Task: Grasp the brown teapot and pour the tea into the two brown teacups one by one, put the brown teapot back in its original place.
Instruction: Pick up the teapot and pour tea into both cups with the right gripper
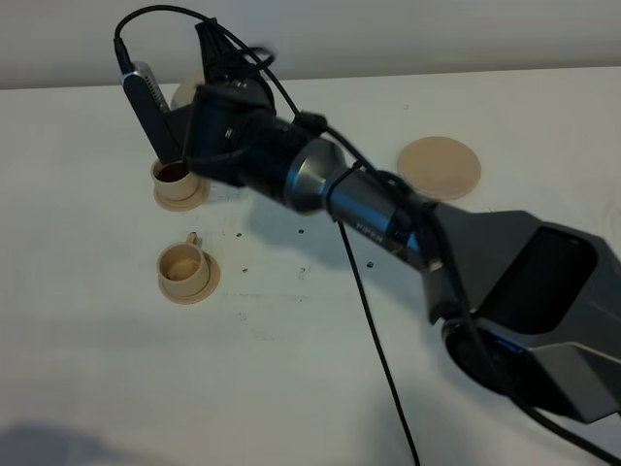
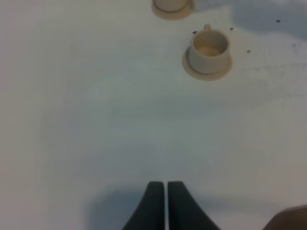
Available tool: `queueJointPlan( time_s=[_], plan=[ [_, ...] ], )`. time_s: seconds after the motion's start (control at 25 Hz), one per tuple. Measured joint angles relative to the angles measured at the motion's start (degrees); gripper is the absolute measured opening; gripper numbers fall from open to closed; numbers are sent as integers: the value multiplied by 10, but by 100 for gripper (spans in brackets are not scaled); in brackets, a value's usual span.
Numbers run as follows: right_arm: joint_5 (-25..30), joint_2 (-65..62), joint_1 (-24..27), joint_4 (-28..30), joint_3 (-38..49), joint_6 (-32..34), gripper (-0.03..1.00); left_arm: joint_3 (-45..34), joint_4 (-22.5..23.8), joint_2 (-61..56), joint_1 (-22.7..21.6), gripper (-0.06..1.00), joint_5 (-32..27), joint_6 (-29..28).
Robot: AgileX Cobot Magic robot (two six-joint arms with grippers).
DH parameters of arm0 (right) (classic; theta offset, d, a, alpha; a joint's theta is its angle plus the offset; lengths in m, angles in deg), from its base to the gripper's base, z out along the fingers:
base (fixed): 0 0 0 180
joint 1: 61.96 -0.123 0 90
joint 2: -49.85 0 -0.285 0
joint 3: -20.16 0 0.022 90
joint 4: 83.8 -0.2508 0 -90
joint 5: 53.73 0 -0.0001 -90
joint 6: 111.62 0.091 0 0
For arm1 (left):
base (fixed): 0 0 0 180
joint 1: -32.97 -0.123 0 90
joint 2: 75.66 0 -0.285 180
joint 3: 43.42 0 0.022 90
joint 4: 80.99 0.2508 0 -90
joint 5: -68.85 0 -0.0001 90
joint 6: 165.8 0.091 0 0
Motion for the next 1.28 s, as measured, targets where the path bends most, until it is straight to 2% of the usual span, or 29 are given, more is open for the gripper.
queueJointPlan(
  time_s=[0.2,0.4,0.64,1.08,1.28],
  plan=[
    [44,-16,28,-147,0,-102,11,0,0,0,0,-2,0,0],
    [83,-16,50,-228,0,-142,11,0,0,0,0,-2,0,0],
    [107,-16,66,-263,0,-147,11,0,0,0,0,-2,0,0],
    [118,-16,67,-268,0,-139,11,0,0,0,0,-2,0,0],
    [168,-21,67,-266,0,-131,11,0,0,0,0,-2,0,0]
  ],
)
